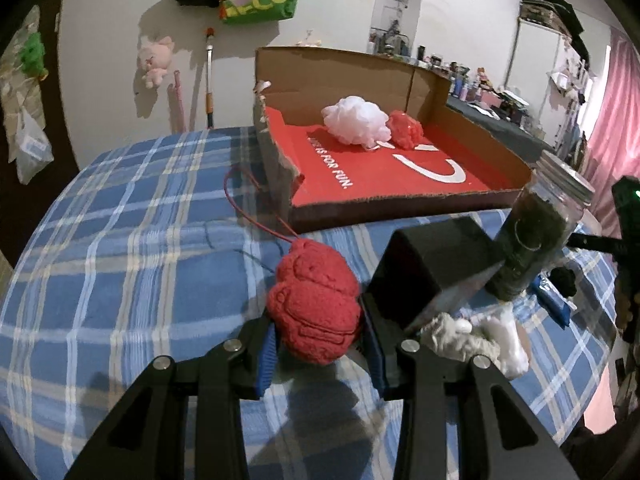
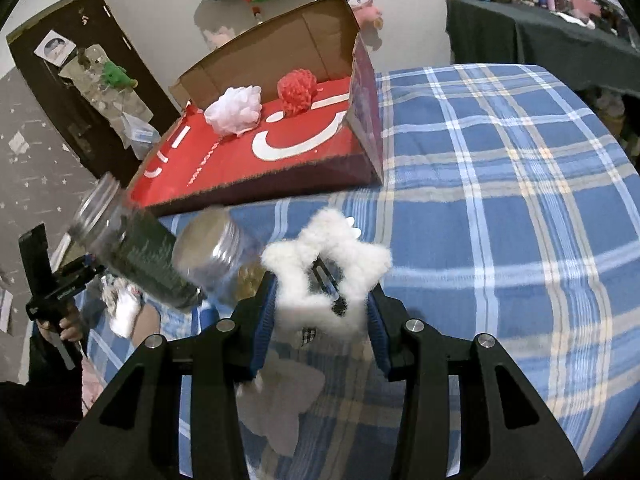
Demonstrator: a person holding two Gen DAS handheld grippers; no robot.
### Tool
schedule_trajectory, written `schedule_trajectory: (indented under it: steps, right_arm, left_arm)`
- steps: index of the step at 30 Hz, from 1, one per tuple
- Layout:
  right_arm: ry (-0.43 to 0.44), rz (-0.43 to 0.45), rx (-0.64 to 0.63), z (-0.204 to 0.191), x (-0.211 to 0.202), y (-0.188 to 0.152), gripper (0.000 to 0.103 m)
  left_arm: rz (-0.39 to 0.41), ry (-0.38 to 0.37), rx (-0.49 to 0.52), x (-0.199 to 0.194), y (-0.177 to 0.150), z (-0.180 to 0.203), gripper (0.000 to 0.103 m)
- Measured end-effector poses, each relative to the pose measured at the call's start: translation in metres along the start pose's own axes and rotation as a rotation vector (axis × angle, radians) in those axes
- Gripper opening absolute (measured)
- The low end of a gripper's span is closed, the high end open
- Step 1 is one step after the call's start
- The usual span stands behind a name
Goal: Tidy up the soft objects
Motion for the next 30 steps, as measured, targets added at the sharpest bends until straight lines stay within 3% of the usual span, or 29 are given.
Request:
schedule_trajectory:
  steps: [5,13,30]
  right_arm:
    - [0.052,-0.042,0.023,0.002,0.003,0.015,0.04]
    - [0.061,-0.094,0.002,-0.001,0.008,0.034,0.04]
    - [0.089,-0.14,-0.051,-0.02,0.017,0.052,0.04]
  left_arm:
    - [-0.014,-0.043,0.024,0.002,0.015,-0.001,0.039]
    - [-0.058,-0.092,0.06,0.006,0.032,0.002,0.039]
    - [-0.082,-0.107,0.125,0.011,0.057,0.011,0.038]
Point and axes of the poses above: each gripper's, at about its wrist camera, not at the fingertips, and x roughly the way its jaws point, z to its right, y to its top, the point moved 8 cm from there along x, roughly the way its jaws point, and after that the axes turned 6 degrees about -z, right-handed, at the moved point
